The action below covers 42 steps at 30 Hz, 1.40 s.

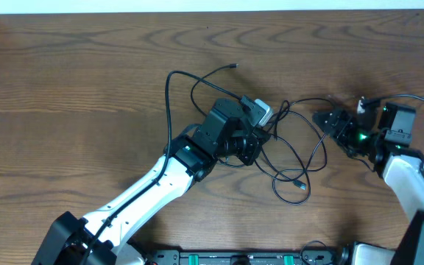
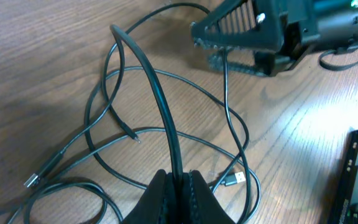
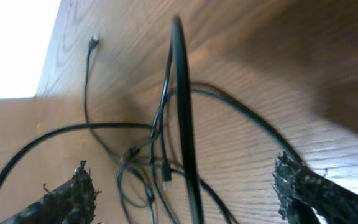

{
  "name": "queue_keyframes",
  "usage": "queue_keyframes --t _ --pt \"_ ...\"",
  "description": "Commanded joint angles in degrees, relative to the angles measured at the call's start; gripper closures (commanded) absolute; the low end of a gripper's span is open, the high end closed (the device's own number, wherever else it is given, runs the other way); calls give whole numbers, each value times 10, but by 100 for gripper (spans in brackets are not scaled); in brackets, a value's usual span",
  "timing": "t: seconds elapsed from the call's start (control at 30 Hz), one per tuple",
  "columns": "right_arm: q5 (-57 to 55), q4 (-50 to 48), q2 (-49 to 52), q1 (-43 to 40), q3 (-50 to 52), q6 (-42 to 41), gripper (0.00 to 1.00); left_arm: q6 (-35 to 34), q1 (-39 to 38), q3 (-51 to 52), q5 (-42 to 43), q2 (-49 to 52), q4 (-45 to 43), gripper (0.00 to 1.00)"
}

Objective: Untangle cables
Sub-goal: 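Pull the right gripper's cable rightward away from the left gripper, then carry the held black cable up and right to the table's far corner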

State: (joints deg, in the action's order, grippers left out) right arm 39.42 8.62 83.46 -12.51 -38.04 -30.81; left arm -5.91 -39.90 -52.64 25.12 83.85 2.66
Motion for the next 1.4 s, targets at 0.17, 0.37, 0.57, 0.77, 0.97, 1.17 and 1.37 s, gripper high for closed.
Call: queue_keyframes --t 0.17,0.37,0.57,0.77,0.97,1.17,1.37 --pt "220 -69 53 3 5 -4 16 10 1 -11 -6 -5 3 92" --pt "240 -80 53 29 5 -20 17 10 0 -11 -5 -4 -2 92" --pt "239 -145 53 76 5 -112 16 10 -15 -11 -5 -3 -5 92" --pt "239 -251 53 108 5 -214 19 10 -33 -10 -5 3 -5 92" --pt "219 -256 53 130 5 -219 33 10 -36 -10 -5 10 -14 92" --pt "214 -256 53 136 5 -219 65 10 -36 -10 -5 11 -14 93" --pt "213 -256 53 136 5 -219 99 10 -36 -10 -5 11 -14 92"
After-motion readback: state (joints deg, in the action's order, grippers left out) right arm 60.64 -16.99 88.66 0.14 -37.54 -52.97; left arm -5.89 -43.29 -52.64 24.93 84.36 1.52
